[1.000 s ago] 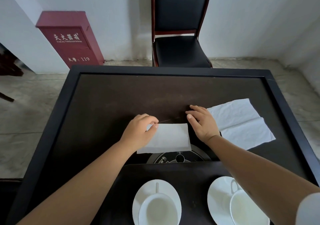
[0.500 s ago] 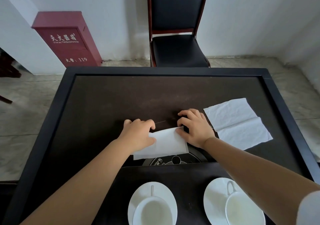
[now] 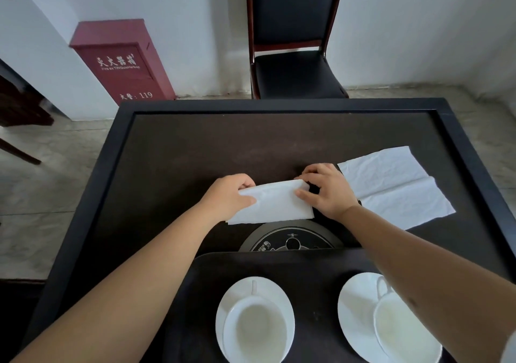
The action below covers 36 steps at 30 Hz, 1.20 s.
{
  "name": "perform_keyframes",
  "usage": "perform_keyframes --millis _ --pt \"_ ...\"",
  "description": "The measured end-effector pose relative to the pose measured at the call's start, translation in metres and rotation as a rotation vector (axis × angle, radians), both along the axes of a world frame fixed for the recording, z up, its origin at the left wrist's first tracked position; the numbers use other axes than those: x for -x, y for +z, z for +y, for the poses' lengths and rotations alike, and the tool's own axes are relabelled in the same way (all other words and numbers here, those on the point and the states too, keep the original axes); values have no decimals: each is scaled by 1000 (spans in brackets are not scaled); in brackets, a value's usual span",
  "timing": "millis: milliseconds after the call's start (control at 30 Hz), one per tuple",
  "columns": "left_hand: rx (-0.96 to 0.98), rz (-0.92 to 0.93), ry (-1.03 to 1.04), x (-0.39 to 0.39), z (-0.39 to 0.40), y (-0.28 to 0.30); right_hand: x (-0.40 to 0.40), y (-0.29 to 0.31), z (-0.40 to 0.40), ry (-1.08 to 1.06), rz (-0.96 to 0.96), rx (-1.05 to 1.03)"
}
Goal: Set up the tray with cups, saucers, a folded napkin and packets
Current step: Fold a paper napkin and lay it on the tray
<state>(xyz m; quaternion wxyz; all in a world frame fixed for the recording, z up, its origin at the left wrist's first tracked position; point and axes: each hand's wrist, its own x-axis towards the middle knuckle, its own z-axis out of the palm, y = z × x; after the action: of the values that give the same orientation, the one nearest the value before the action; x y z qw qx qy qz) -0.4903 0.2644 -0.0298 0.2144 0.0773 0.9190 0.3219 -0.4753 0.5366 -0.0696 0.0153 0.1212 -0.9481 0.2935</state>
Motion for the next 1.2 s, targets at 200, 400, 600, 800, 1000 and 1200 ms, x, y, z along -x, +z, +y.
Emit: perform_keyframes --millis 200,400,600,800,1000,1200 --pt "-101 -14 61 -13 -2 22 5 28 -6 -51 -297 166" --pt "-174 19 135 -47 -9 64 -36 90 -16 -188 -539 655" --pt "-435 -136 145 -110 -29 133 -115 152 -34 -207 -461 811" --pt "-725 -494 246 -188 -45 173 -203 193 -56 -258 -444 977" --pt "-811 -504 356 -266 -45 169 -288 195 -72 -385 -511 1044" --pt "-830 -722 370 -318 -60 139 -342 171 -74 -451 -711 1016"
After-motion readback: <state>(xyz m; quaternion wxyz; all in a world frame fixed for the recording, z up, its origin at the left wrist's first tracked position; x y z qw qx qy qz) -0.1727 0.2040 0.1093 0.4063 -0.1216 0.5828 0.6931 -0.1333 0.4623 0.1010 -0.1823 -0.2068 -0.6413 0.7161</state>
